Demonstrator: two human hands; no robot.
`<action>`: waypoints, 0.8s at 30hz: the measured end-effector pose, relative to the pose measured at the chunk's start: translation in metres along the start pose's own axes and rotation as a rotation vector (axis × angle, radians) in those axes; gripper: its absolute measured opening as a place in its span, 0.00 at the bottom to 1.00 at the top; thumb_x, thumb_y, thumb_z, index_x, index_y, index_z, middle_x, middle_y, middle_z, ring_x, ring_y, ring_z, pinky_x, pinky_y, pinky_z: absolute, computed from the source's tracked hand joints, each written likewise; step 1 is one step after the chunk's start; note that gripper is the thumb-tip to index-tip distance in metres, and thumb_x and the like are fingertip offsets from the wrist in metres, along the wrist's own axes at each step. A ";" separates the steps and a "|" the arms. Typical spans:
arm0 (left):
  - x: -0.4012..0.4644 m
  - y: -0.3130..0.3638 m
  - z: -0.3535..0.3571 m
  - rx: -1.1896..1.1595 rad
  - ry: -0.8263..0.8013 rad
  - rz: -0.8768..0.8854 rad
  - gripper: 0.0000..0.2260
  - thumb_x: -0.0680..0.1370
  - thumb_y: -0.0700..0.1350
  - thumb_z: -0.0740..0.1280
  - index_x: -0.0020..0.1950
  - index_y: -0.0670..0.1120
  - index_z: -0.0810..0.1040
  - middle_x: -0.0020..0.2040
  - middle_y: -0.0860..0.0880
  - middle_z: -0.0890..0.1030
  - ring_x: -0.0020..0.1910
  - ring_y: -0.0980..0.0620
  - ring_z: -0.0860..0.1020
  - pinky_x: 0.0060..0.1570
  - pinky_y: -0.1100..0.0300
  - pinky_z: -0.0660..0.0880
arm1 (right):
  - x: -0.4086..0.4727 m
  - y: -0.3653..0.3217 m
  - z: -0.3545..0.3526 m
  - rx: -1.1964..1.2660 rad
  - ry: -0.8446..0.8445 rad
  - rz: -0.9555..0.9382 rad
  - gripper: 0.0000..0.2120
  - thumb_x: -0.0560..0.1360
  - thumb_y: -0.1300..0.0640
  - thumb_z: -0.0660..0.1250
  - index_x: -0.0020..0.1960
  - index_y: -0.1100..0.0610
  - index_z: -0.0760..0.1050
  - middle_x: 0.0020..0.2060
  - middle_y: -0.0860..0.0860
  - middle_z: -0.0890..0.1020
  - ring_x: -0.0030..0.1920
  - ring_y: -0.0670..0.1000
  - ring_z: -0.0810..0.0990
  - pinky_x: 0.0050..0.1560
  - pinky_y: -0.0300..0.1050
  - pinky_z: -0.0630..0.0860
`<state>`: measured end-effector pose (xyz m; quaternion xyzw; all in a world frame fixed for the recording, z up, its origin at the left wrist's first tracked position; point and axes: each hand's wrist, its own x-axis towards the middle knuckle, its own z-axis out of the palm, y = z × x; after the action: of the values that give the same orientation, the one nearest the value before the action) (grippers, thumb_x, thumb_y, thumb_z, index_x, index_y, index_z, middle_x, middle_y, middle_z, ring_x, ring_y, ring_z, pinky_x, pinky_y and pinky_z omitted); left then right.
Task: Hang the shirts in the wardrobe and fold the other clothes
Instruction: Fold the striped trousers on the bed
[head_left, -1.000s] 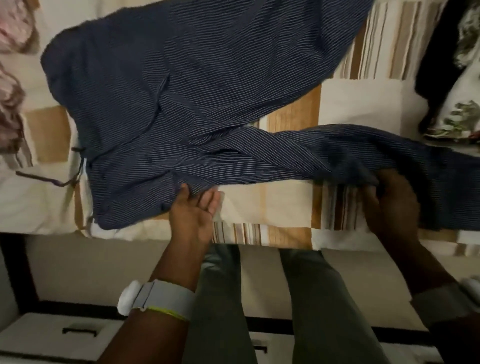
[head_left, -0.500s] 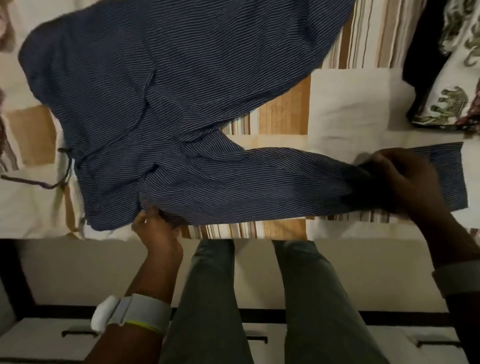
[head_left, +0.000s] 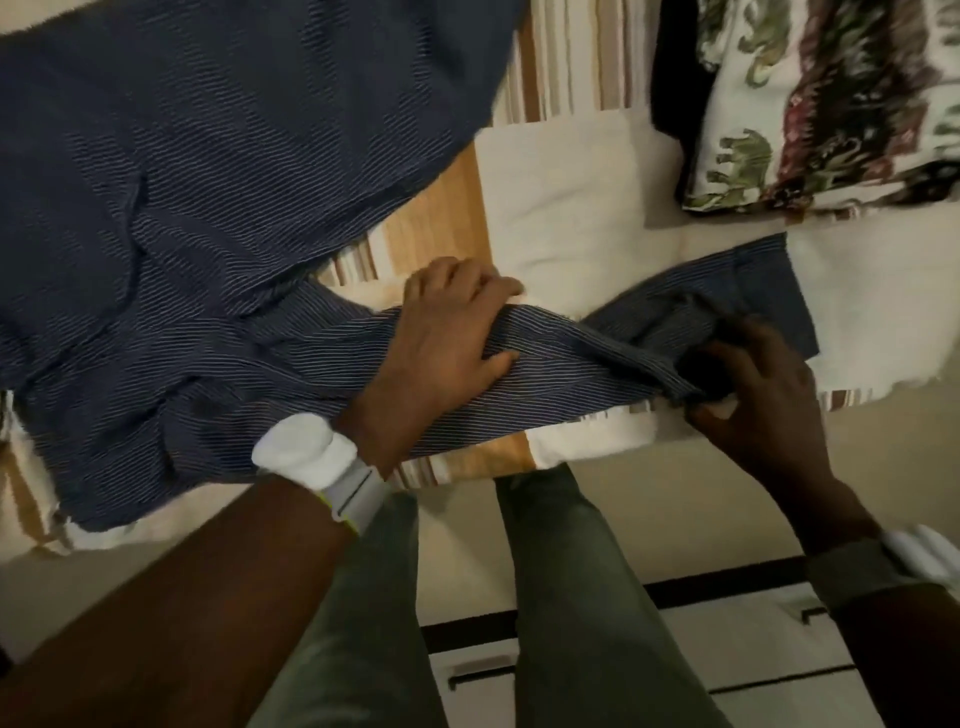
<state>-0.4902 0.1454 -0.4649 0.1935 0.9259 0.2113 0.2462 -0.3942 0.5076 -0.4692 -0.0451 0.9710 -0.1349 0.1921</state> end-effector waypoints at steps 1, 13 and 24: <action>0.009 0.002 0.001 0.080 -0.048 0.004 0.23 0.75 0.62 0.71 0.67 0.54 0.76 0.64 0.49 0.74 0.65 0.44 0.69 0.63 0.46 0.65 | -0.001 0.002 0.001 -0.016 0.002 -0.002 0.31 0.67 0.56 0.80 0.67 0.63 0.78 0.72 0.63 0.71 0.71 0.67 0.71 0.65 0.64 0.72; 0.016 0.003 -0.042 -0.541 -0.253 -0.105 0.04 0.82 0.49 0.70 0.50 0.52 0.77 0.43 0.53 0.82 0.45 0.51 0.82 0.47 0.46 0.78 | -0.005 0.049 -0.009 0.048 0.178 0.112 0.11 0.76 0.56 0.72 0.57 0.59 0.83 0.69 0.59 0.77 0.75 0.62 0.70 0.65 0.61 0.72; 0.049 0.017 -0.037 -0.636 -0.257 -0.142 0.04 0.80 0.46 0.73 0.50 0.48 0.79 0.41 0.57 0.85 0.40 0.59 0.83 0.40 0.63 0.77 | -0.002 0.114 -0.104 1.067 0.252 0.735 0.07 0.76 0.56 0.71 0.39 0.49 0.83 0.32 0.42 0.83 0.35 0.45 0.81 0.36 0.37 0.79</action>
<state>-0.5453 0.1717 -0.4454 0.0673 0.7863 0.4452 0.4230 -0.4363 0.6423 -0.4077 0.4070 0.7382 -0.5274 0.1065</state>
